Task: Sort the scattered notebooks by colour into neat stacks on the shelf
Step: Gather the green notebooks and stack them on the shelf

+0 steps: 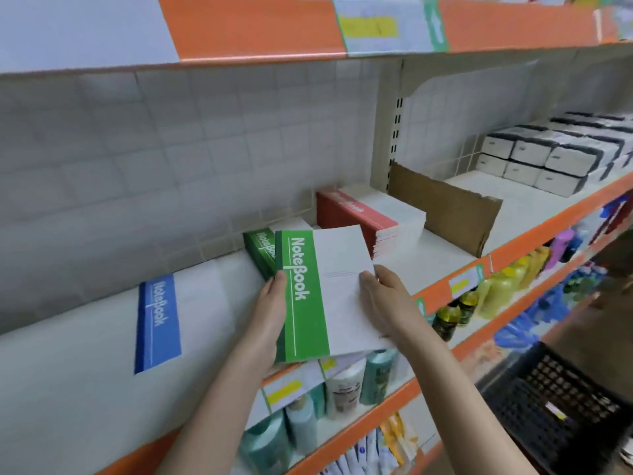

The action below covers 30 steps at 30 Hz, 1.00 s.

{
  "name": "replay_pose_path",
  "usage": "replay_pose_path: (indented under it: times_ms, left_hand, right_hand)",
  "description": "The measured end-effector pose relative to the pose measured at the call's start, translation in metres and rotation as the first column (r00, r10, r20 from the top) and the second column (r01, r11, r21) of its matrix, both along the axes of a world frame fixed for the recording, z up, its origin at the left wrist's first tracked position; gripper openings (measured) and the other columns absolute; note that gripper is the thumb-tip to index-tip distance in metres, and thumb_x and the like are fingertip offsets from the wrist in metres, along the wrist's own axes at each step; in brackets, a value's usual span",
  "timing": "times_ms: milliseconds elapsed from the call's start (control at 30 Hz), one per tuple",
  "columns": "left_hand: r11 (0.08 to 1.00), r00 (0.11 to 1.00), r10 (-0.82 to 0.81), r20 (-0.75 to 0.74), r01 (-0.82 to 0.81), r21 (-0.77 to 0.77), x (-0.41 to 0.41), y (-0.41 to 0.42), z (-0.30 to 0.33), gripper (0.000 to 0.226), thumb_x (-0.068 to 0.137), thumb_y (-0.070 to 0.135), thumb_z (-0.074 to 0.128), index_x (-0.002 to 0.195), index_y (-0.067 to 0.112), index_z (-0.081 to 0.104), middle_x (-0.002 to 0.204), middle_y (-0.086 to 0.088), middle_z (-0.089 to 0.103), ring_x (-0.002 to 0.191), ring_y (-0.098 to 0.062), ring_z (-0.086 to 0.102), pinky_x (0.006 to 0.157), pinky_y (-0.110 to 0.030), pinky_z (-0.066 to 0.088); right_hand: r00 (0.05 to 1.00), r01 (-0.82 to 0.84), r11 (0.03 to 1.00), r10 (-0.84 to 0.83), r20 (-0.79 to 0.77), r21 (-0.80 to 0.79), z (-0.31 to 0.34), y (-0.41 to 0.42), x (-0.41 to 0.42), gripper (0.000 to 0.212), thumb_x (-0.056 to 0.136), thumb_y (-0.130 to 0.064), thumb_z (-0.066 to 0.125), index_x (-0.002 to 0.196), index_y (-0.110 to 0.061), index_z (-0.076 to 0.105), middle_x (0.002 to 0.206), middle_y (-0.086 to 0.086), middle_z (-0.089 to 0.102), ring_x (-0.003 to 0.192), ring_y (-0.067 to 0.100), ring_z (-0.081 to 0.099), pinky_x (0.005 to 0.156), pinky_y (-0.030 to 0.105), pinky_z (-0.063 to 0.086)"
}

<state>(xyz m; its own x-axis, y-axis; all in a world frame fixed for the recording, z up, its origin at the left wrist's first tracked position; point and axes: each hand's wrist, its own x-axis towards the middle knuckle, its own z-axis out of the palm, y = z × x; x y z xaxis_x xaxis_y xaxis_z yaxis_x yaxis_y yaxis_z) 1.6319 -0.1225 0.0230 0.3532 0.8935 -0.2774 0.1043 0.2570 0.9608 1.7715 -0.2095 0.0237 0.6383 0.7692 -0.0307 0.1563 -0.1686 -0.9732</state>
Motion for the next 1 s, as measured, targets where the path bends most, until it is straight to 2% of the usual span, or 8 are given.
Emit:
replay_pose_path:
  times_ms: [133,300,367,500,633,733,867,1000]
  left_hand:
    - [0.999,0.999,0.042,0.015,-0.042,-0.006,-0.01,0.021,0.008,0.041,0.102,0.04,0.034,0.127,0.017,0.057,0.117,-0.009,0.066,0.099,-0.023,0.064,0.08,-0.032,0.051]
    - [0.998,0.996,0.068,0.058,-0.068,-0.004,-0.016,0.038,0.005,0.033,0.103,0.037,0.034,0.108,0.021,0.062,0.088,0.0,0.07,0.076,-0.015,0.067,0.056,-0.023,0.05]
    - [0.998,0.997,0.064,0.046,-0.063,-0.018,-0.016,0.043,0.003,0.035,0.103,0.036,0.034,0.111,0.018,0.063,0.094,-0.004,0.071,0.085,-0.02,0.068,0.068,-0.029,0.054]
    - [0.998,0.998,0.067,0.011,-0.067,-0.018,-0.013,0.05,0.004,0.037,0.103,0.035,0.035,0.115,0.014,0.062,0.109,-0.01,0.069,0.102,-0.026,0.065,0.097,-0.043,0.048]
    - [0.994,0.995,0.1,-0.025,-0.098,0.05,-0.01,0.063,0.004,0.033,0.102,0.034,0.036,0.107,0.015,0.063,0.106,-0.008,0.07,0.101,-0.024,0.065,0.098,-0.04,0.047]
    - [0.963,0.969,0.172,-0.178,-0.127,0.239,-0.008,0.067,0.003,0.03,0.102,0.029,0.036,0.085,0.015,0.057,0.093,-0.007,0.065,0.087,-0.021,0.06,0.08,-0.03,0.044]
    - [0.906,0.906,0.257,-0.335,-0.105,0.409,-0.002,0.07,0.001,0.031,0.101,0.022,0.039,0.073,0.011,0.047,0.073,-0.008,0.055,0.066,-0.018,0.049,0.058,-0.028,0.034]
    - [0.87,0.853,0.342,-0.394,-0.129,0.476,0.009,0.068,-0.006,0.03,0.098,0.017,0.043,0.07,0.008,0.047,0.066,-0.007,0.053,0.06,-0.019,0.047,0.055,-0.027,0.034]
  right_hand:
    - [0.998,-0.06,0.997,0.059,-0.028,-0.04,0.005,0.029,-0.003,0.023,0.097,-0.016,0.039,0.102,-0.008,0.06,0.092,0.005,0.062,0.073,0.014,0.055,0.059,0.024,0.04]
    - [0.993,-0.109,0.993,0.107,-0.059,-0.043,0.007,0.053,-0.003,0.028,0.097,-0.013,0.04,0.105,0.002,0.061,0.087,0.009,0.063,0.069,0.018,0.058,0.061,0.025,0.045]
    - [0.989,-0.132,0.99,0.129,-0.068,-0.046,0.006,0.058,-0.001,0.027,0.097,-0.014,0.039,0.104,-0.001,0.062,0.089,0.01,0.066,0.07,0.019,0.062,0.063,0.026,0.049]
    - [0.988,-0.152,0.984,0.149,-0.037,-0.088,0.008,0.073,0.01,0.025,0.097,-0.021,0.042,0.104,-0.007,0.062,0.099,0.015,0.068,0.089,0.031,0.066,0.084,0.041,0.052]
    - [0.976,-0.218,0.972,0.216,-0.033,-0.087,0.011,0.092,0.021,0.022,0.096,-0.018,0.044,0.096,-0.006,0.064,0.081,0.008,0.069,0.065,0.02,0.063,0.065,0.028,0.05]
    - [0.963,-0.269,0.955,0.268,-0.026,-0.122,0.011,0.106,0.031,0.027,0.095,-0.02,0.046,0.107,0.0,0.06,0.102,0.022,0.066,0.073,0.023,0.06,0.071,0.032,0.049]
    - [0.948,-0.293,0.945,0.306,0.082,-0.147,0.011,0.12,0.04,0.033,0.095,-0.022,0.047,0.111,0.005,0.057,0.107,0.026,0.063,0.088,0.037,0.065,0.085,0.048,0.051]
    - [0.905,-0.259,0.951,0.3,0.303,-0.168,0.005,0.129,0.051,0.034,0.092,-0.021,0.051,0.124,-0.011,0.057,0.104,0.007,0.066,0.097,0.026,0.061,0.087,0.039,0.051]
